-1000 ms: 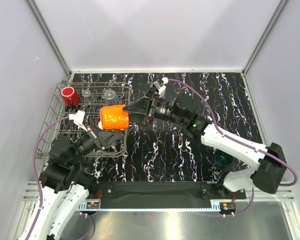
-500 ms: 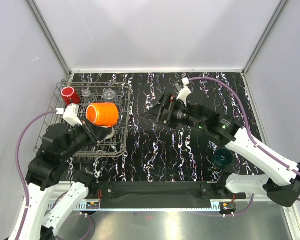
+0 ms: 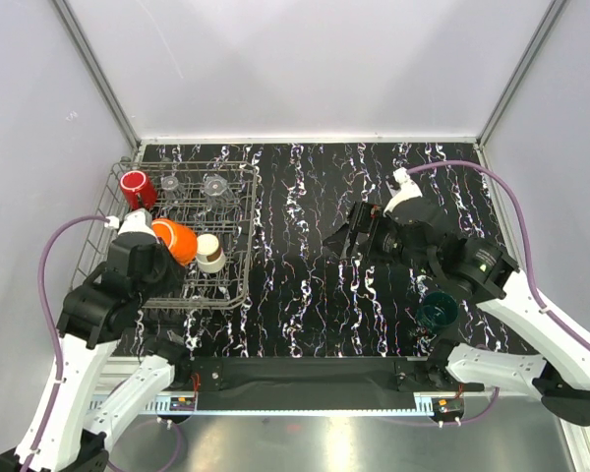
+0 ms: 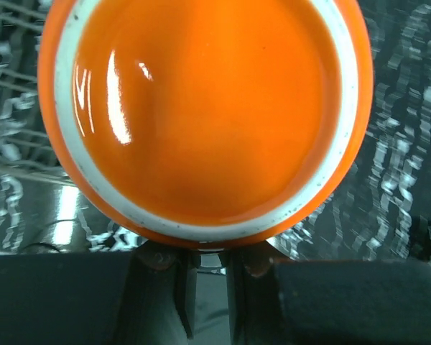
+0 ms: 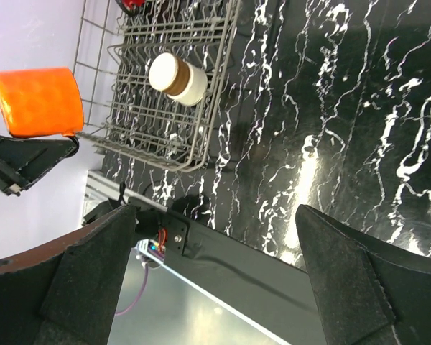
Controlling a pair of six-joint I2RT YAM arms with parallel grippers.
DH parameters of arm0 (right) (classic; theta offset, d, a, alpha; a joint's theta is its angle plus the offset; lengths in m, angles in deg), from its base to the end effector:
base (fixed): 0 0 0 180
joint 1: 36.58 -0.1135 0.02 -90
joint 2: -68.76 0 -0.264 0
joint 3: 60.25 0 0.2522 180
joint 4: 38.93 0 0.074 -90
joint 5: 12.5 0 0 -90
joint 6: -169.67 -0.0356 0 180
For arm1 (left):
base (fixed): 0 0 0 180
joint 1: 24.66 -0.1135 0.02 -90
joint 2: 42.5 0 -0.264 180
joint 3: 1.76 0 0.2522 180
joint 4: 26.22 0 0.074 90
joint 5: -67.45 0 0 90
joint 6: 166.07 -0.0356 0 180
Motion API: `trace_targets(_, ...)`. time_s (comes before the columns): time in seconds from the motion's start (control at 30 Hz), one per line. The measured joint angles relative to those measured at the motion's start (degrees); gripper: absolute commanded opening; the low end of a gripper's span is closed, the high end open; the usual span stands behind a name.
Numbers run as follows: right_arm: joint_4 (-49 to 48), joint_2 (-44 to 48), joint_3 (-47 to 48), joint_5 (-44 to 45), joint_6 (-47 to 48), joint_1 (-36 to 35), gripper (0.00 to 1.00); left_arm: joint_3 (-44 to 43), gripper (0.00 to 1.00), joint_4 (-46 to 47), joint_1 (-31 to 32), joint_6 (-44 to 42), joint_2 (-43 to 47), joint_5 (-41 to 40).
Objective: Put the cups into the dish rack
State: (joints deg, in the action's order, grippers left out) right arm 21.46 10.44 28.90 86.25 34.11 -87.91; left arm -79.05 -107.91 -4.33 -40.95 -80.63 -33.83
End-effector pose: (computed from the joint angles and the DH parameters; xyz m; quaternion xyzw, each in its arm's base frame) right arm 0.1248 0.1472 0.4135 -0.0050 0.8624 0.3318 0.3822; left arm 0.0851 -0.0241 0.3621 -0.1565 0.8983 -0.1067 0.3964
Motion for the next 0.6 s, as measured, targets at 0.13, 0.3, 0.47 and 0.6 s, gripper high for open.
trace_targets(0.13, 0.07, 0.15, -0.11, 0.83, 0.74, 0.0, 1.0, 3.06, 0.0, -0.57, -0.04, 1.42, -0.22, -5.75)
trace_targets(0.3, 0.72, 0.17, -0.63, 0.9, 1.27, 0.0, 1.0, 5.84, 0.0, 0.37, -0.9, 2.49, -4.26, -8.7)
trace_targets(0.47, 2.25, 0.83, -0.98, 1.18, 1.92, 0.0, 1.0, 8.31, 0.0, 4.74, -7.8, 2.1, -9.94, -7.74)
trace_targets(0.6, 3.61, 2.36, -1.29, 1.77, 2.64, 0.0, 1.0, 10.21, 0.0, 8.59, -14.78, 0.72, -13.03, -6.45)
